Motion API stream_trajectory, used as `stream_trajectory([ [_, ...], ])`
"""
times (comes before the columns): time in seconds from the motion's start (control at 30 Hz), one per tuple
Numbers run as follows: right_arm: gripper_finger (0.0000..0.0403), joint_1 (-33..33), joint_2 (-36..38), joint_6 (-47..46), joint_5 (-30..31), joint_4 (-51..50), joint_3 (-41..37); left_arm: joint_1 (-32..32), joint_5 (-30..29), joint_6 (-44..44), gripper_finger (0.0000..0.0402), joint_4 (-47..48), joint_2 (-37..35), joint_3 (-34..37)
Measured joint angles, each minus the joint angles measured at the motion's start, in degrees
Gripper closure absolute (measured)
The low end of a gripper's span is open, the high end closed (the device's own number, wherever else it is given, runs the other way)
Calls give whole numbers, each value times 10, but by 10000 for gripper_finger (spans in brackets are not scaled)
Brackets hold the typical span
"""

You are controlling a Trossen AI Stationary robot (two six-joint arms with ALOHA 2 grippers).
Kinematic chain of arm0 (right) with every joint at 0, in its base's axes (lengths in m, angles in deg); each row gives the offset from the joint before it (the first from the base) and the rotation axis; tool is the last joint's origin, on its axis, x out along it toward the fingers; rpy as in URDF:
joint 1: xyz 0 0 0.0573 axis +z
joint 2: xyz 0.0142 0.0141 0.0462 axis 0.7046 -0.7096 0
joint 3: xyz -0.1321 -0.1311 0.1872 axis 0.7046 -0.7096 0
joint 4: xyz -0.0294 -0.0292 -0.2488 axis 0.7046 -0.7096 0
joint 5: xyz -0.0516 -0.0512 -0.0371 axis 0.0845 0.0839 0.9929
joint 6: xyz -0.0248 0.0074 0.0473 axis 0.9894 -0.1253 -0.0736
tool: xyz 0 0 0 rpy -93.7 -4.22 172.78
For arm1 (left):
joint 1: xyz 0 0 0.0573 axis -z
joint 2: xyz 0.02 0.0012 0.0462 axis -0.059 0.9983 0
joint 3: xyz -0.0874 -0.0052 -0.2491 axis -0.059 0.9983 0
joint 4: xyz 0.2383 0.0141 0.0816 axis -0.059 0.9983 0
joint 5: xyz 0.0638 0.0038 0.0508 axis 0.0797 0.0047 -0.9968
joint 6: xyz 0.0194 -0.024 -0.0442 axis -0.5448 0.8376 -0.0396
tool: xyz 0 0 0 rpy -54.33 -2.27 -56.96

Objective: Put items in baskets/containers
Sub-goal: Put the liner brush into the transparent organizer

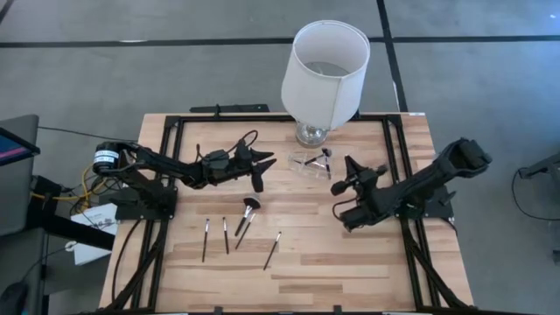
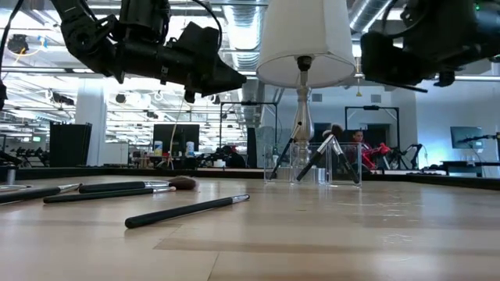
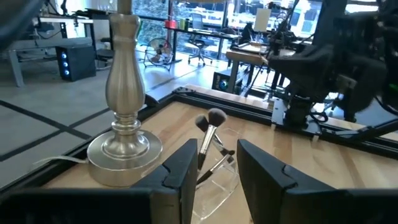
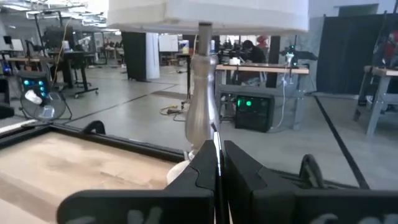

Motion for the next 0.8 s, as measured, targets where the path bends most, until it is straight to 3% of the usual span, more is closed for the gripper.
stream_trajectory([
  [0.23, 400, 29, -30, 52, -1, 79, 0, 1, 7, 4, 291, -5, 0, 0],
  [0.43, 400, 72, -23, 52, -1, 88, 7, 1, 89, 22, 291, -9, 0, 0],
  [0.6, 400, 104, -23, 53, -1, 90, 47, 11, 159, 50, 291, -16, 0, 0],
  [0.8, 398, 122, -23, 95, -1, 111, 115, 60, 167, 56, 291, -41, 20, 0],
])
